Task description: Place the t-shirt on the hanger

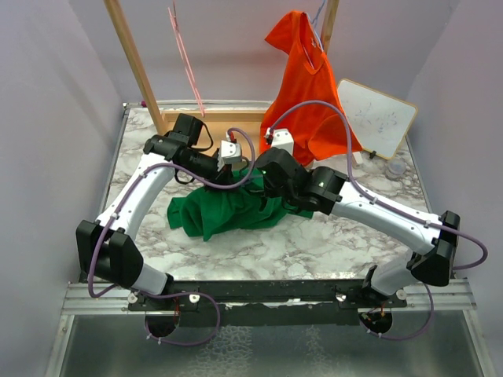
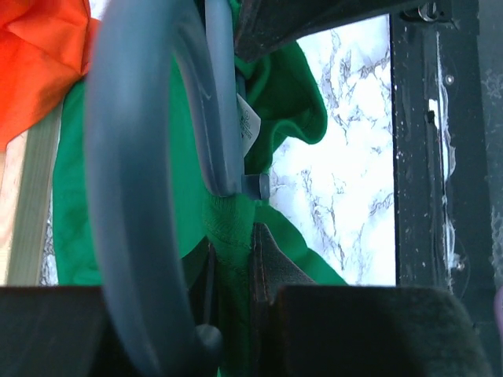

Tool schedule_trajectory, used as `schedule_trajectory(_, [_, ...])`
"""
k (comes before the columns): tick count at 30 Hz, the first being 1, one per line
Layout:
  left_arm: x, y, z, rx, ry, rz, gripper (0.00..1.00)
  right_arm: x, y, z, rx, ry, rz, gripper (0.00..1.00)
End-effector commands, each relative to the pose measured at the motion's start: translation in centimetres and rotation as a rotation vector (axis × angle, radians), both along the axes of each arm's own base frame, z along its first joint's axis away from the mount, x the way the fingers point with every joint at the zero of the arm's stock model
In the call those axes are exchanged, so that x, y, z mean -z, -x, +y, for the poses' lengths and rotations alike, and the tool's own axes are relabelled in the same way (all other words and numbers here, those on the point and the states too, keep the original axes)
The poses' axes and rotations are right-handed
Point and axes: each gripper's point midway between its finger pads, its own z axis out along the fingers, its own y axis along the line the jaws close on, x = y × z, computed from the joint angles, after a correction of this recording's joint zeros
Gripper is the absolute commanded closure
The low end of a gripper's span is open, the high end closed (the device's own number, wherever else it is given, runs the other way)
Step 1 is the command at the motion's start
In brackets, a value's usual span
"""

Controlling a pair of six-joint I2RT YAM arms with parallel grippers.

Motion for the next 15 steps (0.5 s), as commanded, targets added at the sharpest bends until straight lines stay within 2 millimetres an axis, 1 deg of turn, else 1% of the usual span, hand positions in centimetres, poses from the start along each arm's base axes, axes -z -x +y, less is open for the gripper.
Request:
schedule_trajectory(1, [-0.7,3.5,0.0,0.146,0.027,0.009,1.00,-4.3,-0.9,0.1,0.001,-0.093,-0.108,0.99])
schedule_trajectory(7, [-0.3,3.5,0.3,0.184,-0.004,-0.003,1.00,-4.9,0.0,1.6,-0.111,-0.110,-0.097,0.99])
schedule_trajectory(10, [-0.6,3.4,0.3,0.200,0.000,-0.009,1.00,-5.8,0.1,1.7,-0.129,-0.132,-0.118,0.99])
schedule_trajectory(12, [-0.7,3.3,0.2,0.199,0.000,-0.013,1.00,-6.6,0.0,1.2,-0.109,-0.139,-0.132,0.99])
schedule_trajectory(14, [-0.6,3.3,0.3,0.199,-0.005,-0.016,1.00,-7.7,-0.3,0.1,-0.068,-0.134,-0.165,0.99])
schedule_trajectory(15, [-0.6,3.3,0.4,0.198,-0.006,-0.014,1.00,-8.3,-0.3,0.0,-0.076,-0.142,-0.181,0.99])
